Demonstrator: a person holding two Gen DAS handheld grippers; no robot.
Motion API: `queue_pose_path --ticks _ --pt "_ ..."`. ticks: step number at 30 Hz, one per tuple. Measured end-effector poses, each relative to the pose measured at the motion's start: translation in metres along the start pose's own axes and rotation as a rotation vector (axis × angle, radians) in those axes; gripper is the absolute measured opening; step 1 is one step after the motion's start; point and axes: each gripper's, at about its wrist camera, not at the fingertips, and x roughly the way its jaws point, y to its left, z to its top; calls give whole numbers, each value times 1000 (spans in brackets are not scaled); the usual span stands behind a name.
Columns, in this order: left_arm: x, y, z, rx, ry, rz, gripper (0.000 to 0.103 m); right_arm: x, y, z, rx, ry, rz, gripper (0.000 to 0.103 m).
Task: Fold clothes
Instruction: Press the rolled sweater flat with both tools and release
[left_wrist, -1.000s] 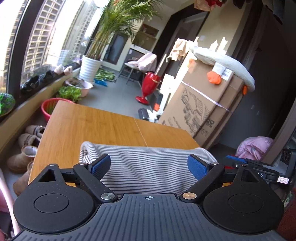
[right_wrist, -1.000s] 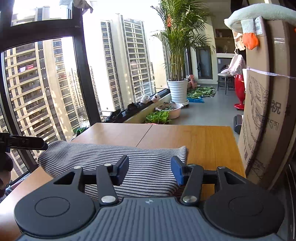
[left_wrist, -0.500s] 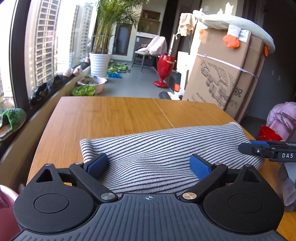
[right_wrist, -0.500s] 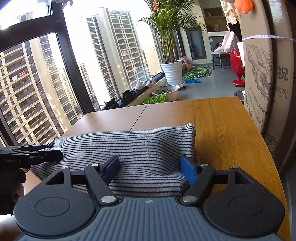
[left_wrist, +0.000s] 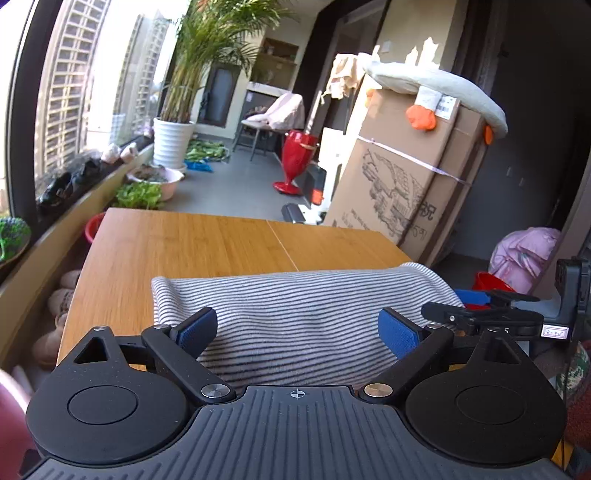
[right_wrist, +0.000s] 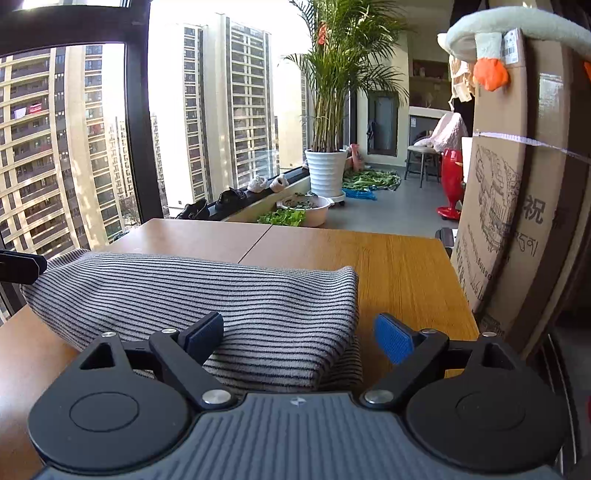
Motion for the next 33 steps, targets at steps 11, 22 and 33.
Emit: queue_pose_path --ticks 11,22,33 --pt "49 15 -2 60 6 73 72 7 36 -10 -47 46 49 59" --pt "125 37 38 87 -32 98 73 56 30 10 -32 60 -52 62" --pt "42 -26 -23 151 -241 215 103 25 29 -2 52 -78 -121 103"
